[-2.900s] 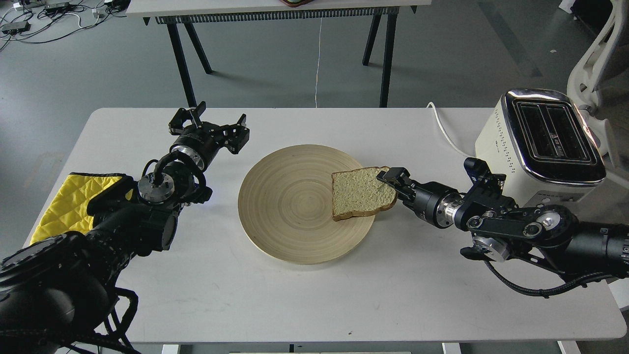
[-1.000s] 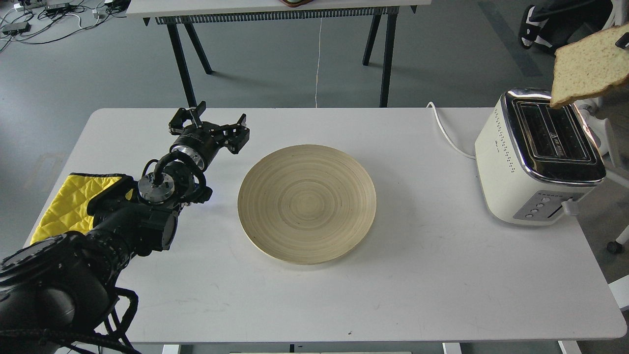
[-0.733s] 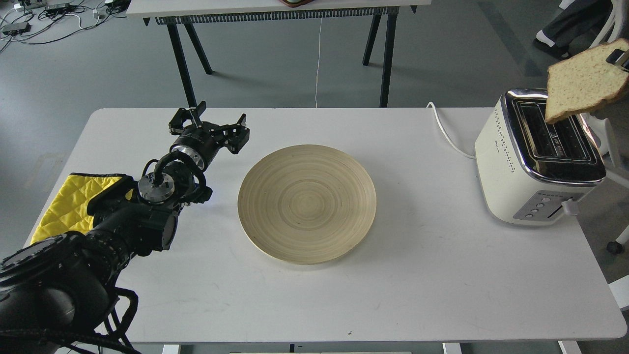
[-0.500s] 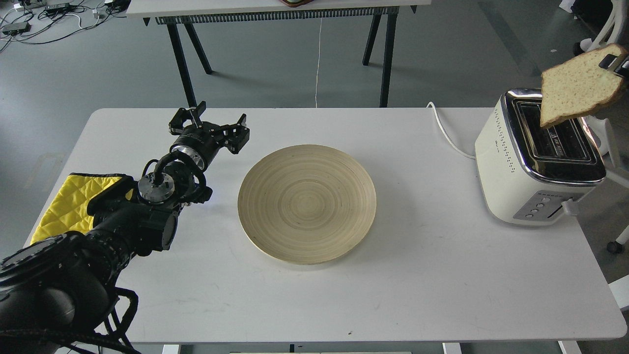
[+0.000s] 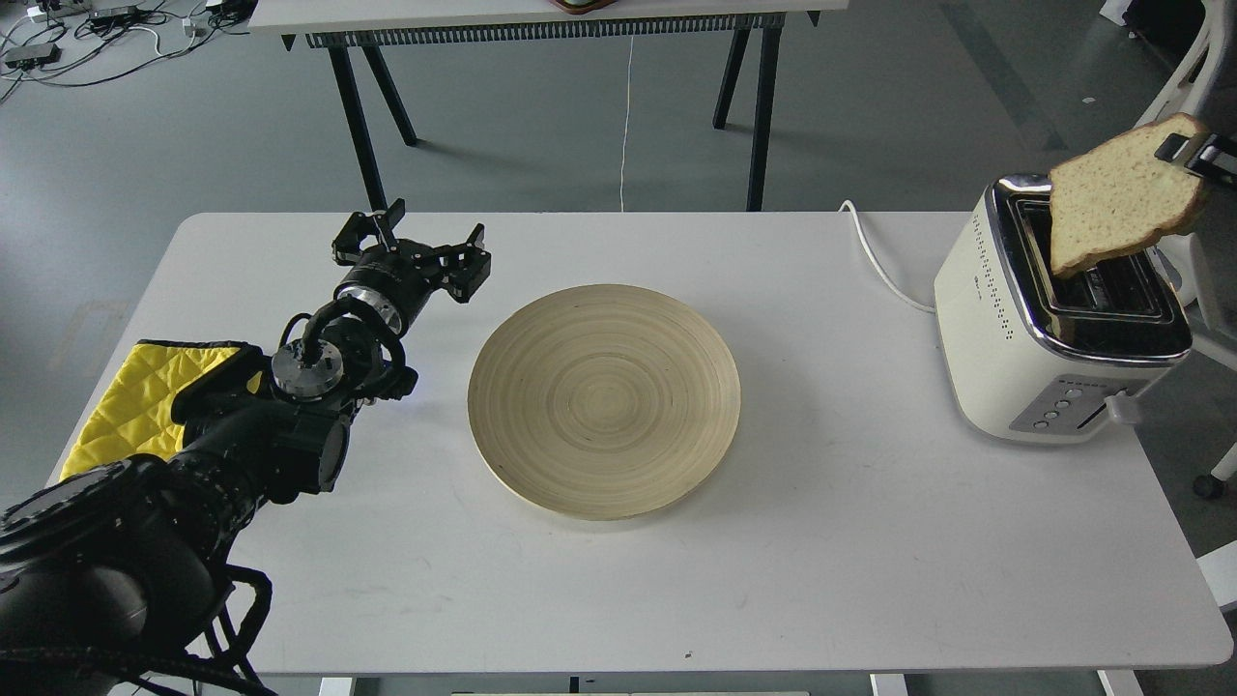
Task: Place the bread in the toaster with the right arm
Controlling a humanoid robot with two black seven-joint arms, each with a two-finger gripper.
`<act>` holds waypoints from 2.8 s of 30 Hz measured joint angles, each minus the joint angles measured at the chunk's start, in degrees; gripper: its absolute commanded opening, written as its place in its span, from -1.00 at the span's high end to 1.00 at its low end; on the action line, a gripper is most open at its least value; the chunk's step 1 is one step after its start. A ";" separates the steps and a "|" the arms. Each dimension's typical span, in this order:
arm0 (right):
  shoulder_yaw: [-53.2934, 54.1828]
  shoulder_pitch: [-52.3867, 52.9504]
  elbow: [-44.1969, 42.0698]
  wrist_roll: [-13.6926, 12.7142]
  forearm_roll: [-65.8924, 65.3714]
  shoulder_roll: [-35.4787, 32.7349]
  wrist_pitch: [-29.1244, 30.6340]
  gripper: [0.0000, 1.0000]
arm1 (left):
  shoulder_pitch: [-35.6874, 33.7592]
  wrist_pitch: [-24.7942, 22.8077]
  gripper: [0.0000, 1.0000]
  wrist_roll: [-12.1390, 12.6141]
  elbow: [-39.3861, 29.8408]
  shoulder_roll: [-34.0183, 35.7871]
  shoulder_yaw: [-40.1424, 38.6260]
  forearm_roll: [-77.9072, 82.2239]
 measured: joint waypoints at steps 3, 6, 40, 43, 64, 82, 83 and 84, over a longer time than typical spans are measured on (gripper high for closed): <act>-0.06 -0.09 0.10 0.00 0.00 0.00 -0.01 1.00 | 0.00 0.00 -1.00 0.00 0.00 0.00 0.00 0.00; -0.12 -0.15 0.39 0.00 0.00 0.02 -0.01 1.00 | 0.00 0.00 -1.00 0.00 0.00 0.00 0.00 0.00; -4.89 -1.25 2.40 -0.09 0.94 1.83 -0.75 -0.01 | 0.01 0.00 -1.00 -0.02 0.00 -0.01 0.00 0.00; -4.95 -1.35 2.13 -0.09 0.97 2.62 -0.81 -0.18 | 0.01 0.00 -1.00 -0.02 0.00 -0.01 0.00 0.00; 11.53 -1.40 2.76 0.70 31.51 6.99 8.62 -0.96 | -0.02 0.00 -1.00 0.00 0.00 0.00 0.00 0.00; 22.06 -22.09 -11.70 19.92 68.56 32.40 26.93 -0.96 | 0.04 0.00 -1.00 -0.01 0.00 0.00 0.00 0.00; 23.79 -24.00 -14.20 19.93 68.66 34.29 28.58 -0.96 | 0.03 0.00 -1.00 -0.02 0.00 -0.01 0.00 0.00; 25.37 -25.74 -16.78 19.93 68.67 36.19 29.75 -0.96 | 0.04 0.00 -1.00 -0.01 0.00 -0.01 0.00 0.00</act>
